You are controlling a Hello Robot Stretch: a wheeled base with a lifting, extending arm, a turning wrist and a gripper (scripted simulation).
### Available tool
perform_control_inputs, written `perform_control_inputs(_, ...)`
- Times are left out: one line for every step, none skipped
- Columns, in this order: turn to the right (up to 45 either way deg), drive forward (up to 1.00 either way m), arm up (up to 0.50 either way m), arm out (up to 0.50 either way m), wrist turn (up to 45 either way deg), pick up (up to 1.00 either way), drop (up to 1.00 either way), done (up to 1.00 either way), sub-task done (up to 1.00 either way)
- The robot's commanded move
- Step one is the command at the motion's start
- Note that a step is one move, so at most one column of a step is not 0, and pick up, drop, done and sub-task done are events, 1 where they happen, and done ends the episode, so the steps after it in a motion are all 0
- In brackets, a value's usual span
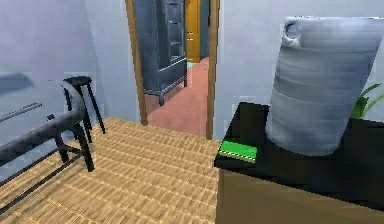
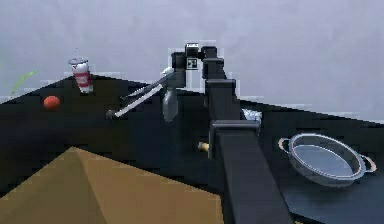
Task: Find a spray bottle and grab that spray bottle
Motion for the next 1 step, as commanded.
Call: perform_control_inputs(0.0, 0.0, 0.0, 0.0, 45.0, 0.0, 0.0, 0.0, 0.0)
